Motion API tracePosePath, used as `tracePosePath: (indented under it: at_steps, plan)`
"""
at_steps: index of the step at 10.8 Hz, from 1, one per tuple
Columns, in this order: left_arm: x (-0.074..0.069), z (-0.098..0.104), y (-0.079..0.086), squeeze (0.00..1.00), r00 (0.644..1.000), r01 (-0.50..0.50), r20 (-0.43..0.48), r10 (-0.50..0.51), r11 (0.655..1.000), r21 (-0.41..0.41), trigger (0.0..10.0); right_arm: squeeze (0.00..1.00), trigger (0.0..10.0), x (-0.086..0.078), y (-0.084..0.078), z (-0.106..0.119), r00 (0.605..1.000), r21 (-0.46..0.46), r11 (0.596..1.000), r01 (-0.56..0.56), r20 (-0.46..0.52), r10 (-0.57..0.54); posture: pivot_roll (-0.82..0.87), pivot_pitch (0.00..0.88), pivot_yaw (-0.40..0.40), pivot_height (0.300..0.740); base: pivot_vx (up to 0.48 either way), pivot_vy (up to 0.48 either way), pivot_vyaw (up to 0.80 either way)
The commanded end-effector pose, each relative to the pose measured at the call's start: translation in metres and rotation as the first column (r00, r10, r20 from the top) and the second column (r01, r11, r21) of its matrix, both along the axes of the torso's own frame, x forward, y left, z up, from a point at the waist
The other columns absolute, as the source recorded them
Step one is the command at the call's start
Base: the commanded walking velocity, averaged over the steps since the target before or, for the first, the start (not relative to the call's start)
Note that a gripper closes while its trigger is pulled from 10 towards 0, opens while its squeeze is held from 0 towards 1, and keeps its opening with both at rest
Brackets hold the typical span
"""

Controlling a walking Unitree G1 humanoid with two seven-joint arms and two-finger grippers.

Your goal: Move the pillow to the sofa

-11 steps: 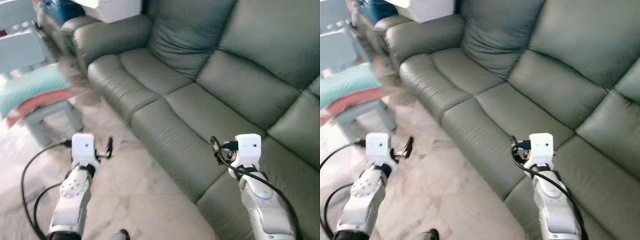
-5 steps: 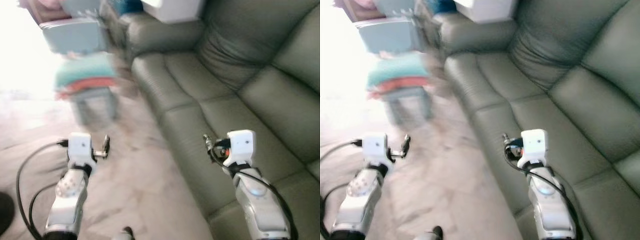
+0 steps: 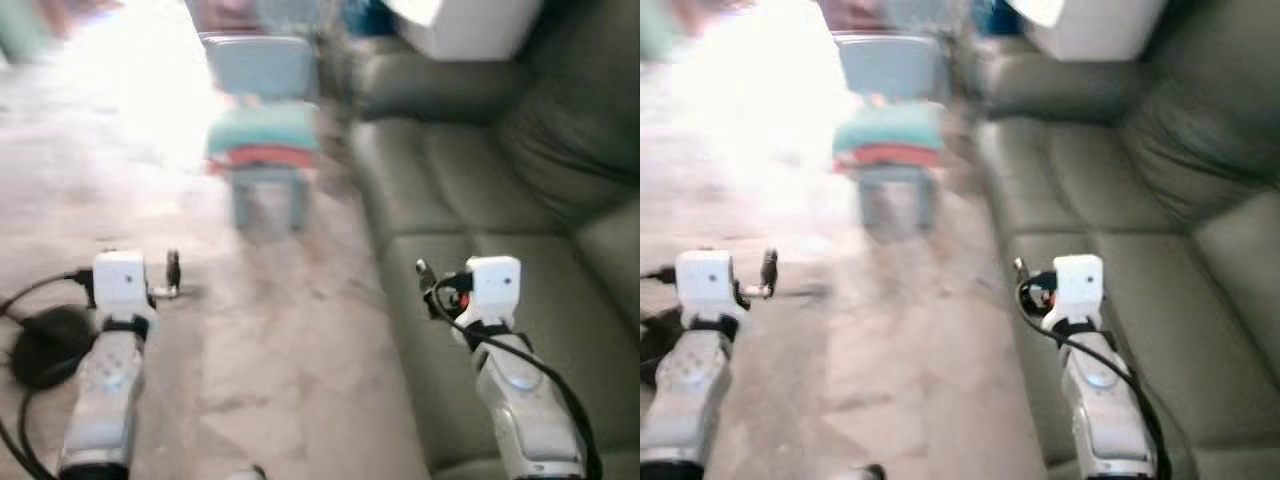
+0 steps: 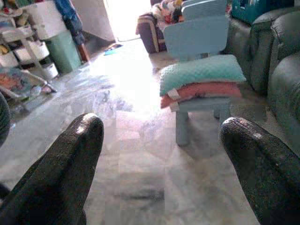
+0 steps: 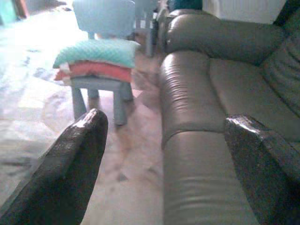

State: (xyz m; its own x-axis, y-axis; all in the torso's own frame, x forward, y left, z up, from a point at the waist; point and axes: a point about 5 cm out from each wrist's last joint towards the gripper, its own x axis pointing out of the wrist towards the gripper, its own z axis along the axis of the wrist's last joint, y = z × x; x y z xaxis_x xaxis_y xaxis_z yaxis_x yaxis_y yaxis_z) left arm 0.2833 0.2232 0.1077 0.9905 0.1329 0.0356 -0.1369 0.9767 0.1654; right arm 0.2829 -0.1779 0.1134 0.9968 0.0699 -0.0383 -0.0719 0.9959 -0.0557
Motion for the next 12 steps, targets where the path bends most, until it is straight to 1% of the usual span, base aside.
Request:
tracePosePath:
  at_steps: [1, 2, 4, 5, 6, 7, 8, 11, 12]
  plan:
    - [0.001, -0.003, -0.006, 0.00, 0.999, 0.025, -0.021, -0.025, 1.000, 0.009, 10.0, 0.00, 10.0, -0.001, -0.005, 0.000, 1.000, 0.007, 1.000, 0.016, 0.003, -0.016, -0.12, 0.125, -0.036, 0.740, 0.000, 0.000, 0.00]
    - [0.003, -0.004, -0.012, 0.00, 0.999, 0.042, -0.034, -0.043, 0.999, -0.020, 10.0, 0.00, 10.0, 0.000, -0.004, 0.001, 1.000, 0.002, 1.000, 0.013, 0.004, -0.013, -0.12, 0.123, -0.038, 0.740, 0.000, 0.000, 0.00]
    - [0.007, -0.001, -0.016, 0.00, 0.999, 0.038, -0.017, -0.039, 0.997, -0.063, 10.0, 0.00, 10.0, 0.002, -0.002, 0.001, 1.000, 0.014, 1.000, 0.004, 0.008, -0.004, -0.11, 0.120, -0.040, 0.740, 0.000, 0.000, 0.00]
    - [0.007, 0.000, -0.016, 0.00, 0.999, 0.039, -0.017, -0.040, 0.997, -0.065, 10.0, 0.00, 10.0, 0.003, 0.000, 0.003, 1.000, 0.019, 1.000, -0.002, 0.011, 0.001, -0.11, 0.121, -0.038, 0.740, 0.000, 0.000, 0.00]
    - [0.007, -0.001, -0.016, 0.00, 0.999, 0.043, -0.026, -0.045, 0.997, -0.059, 10.0, 0.00, 10.0, 0.004, 0.002, 0.003, 1.000, -0.005, 1.000, -0.008, 0.013, 0.008, -0.11, 0.121, -0.039, 0.740, 0.000, 0.000, 0.00]
    - [0.007, -0.001, -0.017, 0.00, 0.998, 0.043, -0.031, -0.045, 0.997, -0.062, 10.0, 0.00, 10.0, 0.003, 0.003, 0.002, 1.000, -0.008, 1.000, -0.016, 0.012, 0.016, -0.11, 0.123, -0.039, 0.740, 0.000, 0.000, 0.00]
    - [0.008, -0.003, -0.016, 0.00, 0.998, 0.043, -0.040, -0.045, 0.997, -0.068, 10.0, 0.00, 10.0, 0.003, 0.003, 0.001, 1.000, 0.005, 1.000, -0.014, 0.005, 0.014, -0.11, 0.125, -0.042, 0.740, 0.000, 0.000, 0.80]
    - [0.004, -0.008, -0.012, 0.00, 0.997, 0.034, -0.061, -0.041, 0.992, -0.119, 10.0, 0.00, 10.0, 0.003, 0.002, 0.001, 1.000, 0.006, 1.000, -0.010, 0.006, 0.010, -0.11, 0.126, -0.042, 0.740, 0.000, 0.000, 0.00]
    - [0.004, -0.008, -0.012, 0.00, 0.997, 0.032, -0.063, -0.040, 0.992, -0.118, 10.0, 0.00, 10.0, 0.003, 0.002, 0.001, 1.000, 0.007, 1.000, -0.010, 0.006, 0.010, -0.11, 0.126, -0.041, 0.740, 0.000, 0.000, 0.00]
